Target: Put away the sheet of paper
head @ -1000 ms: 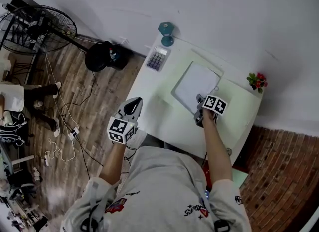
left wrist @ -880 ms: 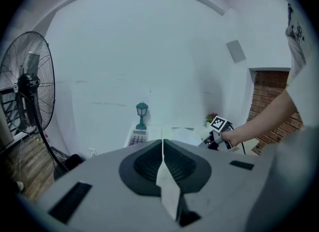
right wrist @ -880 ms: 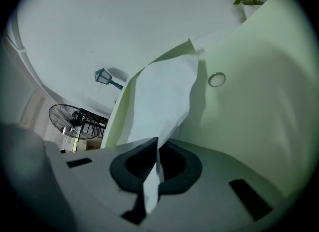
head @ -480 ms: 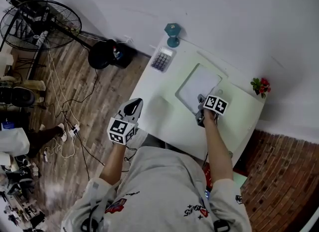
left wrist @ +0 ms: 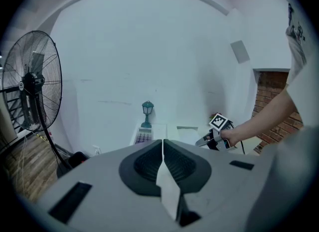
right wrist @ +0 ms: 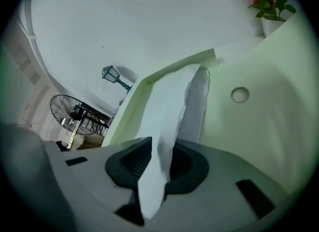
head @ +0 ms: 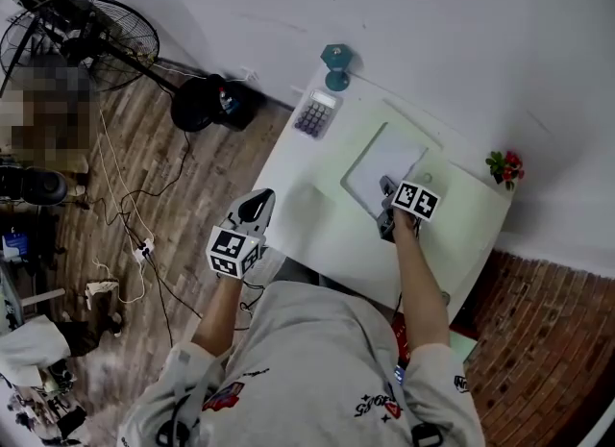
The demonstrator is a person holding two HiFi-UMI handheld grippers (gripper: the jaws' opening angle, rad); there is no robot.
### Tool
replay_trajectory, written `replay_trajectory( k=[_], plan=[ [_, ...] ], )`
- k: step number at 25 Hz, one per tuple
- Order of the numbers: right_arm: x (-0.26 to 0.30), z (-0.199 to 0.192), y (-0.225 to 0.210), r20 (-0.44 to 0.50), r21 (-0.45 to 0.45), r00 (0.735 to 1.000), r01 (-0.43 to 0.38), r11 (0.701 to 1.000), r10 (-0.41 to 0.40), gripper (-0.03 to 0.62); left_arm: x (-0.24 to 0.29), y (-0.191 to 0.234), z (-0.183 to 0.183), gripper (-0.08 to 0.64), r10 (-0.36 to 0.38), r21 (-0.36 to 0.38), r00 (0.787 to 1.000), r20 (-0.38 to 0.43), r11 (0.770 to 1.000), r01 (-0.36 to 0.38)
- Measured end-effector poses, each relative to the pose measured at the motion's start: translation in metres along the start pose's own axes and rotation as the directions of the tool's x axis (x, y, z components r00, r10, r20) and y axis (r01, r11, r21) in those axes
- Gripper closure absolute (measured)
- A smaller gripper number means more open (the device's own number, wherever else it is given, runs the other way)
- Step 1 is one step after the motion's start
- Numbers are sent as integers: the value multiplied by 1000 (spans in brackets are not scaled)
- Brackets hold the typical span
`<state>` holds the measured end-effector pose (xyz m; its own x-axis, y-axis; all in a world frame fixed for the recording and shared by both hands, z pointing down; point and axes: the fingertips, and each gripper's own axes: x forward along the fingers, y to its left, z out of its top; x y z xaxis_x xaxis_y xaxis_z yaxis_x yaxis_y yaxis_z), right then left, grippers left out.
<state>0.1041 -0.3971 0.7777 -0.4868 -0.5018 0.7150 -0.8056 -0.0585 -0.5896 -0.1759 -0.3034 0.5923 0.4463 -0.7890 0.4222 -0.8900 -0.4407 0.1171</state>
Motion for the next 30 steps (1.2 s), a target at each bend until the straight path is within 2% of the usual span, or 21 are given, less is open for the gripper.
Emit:
replay_trajectory(
  k=[8,11,15,16,19,20,23,26,30],
  plan=[
    [-28,3,-17,48,-60,993,112,992,-109,347,7,-13,3,532,-48,12,999,12,999,48],
    [-46,4,-25,78,-58,989,130,990,-125,344,11,-24,6,532,-71,19,997,21,997,70],
    [-74,6,-25,128,-62,987,102,993,-93,369,14,-40,13,532,-101,41,994,39,994,99],
    [-81,6,-24,139,-71,987,91,993,-81,394,15,-44,15,532,-108,47,993,44,993,106],
    [-103,6,-22,179,-113,982,74,991,-53,513,17,-58,21,532,-130,68,990,59,990,125],
    [-111,6,-22,198,-139,979,79,987,-50,580,18,-64,23,532,-138,76,988,65,988,133],
    [-137,9,-17,271,-243,962,105,964,-36,583,20,-81,31,532,-163,100,983,79,983,155],
    [-164,12,-8,340,-346,940,136,928,-11,584,24,-98,38,532,-190,121,978,92,977,178],
    [-204,19,5,434,-428,901,189,884,18,584,31,-120,48,532,-228,146,968,103,966,212]
  ],
)
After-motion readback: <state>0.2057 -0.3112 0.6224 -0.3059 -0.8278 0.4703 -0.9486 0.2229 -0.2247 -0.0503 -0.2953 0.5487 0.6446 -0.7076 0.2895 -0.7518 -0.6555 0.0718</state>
